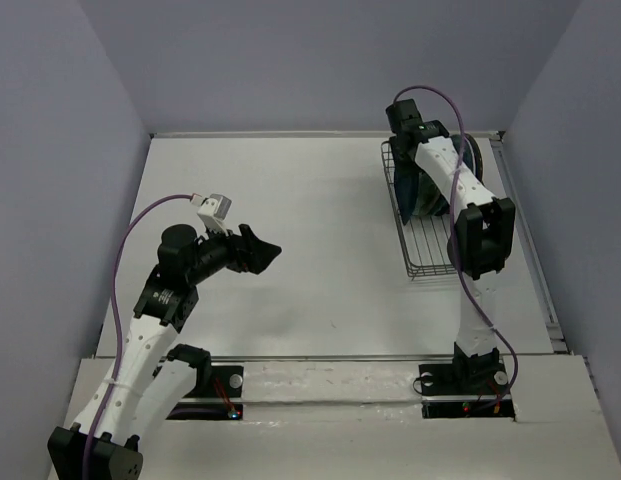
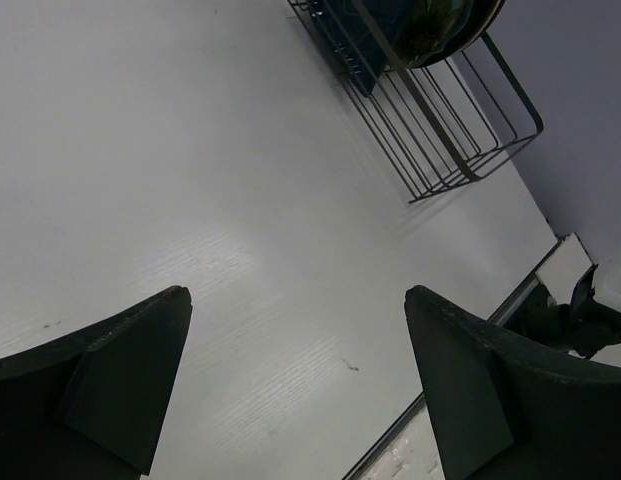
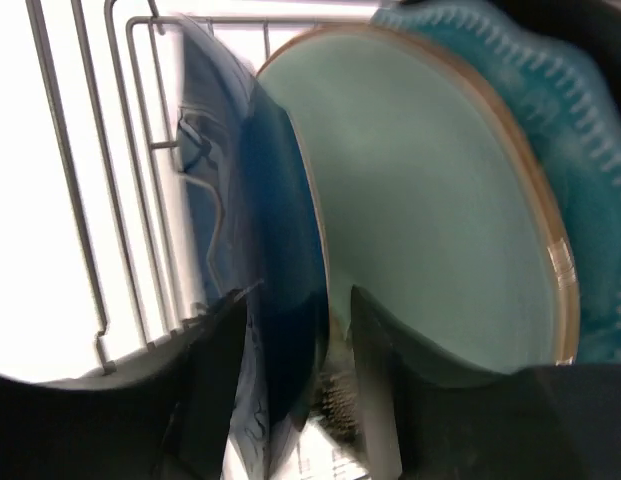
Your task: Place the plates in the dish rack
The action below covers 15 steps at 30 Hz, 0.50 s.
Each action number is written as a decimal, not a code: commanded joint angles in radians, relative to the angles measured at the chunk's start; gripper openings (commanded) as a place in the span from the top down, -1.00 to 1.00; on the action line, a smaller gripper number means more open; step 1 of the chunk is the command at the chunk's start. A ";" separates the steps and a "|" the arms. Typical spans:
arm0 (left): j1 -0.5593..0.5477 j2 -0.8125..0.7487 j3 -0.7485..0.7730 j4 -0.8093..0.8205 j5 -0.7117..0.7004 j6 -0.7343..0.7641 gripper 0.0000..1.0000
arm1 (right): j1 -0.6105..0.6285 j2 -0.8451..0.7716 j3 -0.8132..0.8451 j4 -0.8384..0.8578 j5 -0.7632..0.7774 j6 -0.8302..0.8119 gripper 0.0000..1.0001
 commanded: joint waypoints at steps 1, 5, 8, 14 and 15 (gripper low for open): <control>-0.004 -0.008 0.006 0.017 -0.006 0.009 -0.98 | -0.006 -0.123 0.006 0.100 0.043 0.033 -0.28; -0.002 -0.022 0.009 0.011 -0.043 0.008 -0.98 | -0.006 -0.228 -0.014 0.127 -0.030 0.070 -0.51; -0.004 -0.028 0.014 0.008 -0.061 0.005 -0.98 | -0.006 -0.315 -0.066 0.161 -0.095 0.094 -0.67; -0.004 -0.053 0.035 0.020 -0.074 0.002 -0.98 | -0.006 -0.720 -0.440 0.425 -0.462 0.188 -0.79; -0.005 -0.054 0.044 0.023 -0.074 -0.004 -0.98 | -0.006 -0.786 -0.500 0.505 -0.509 0.205 -0.79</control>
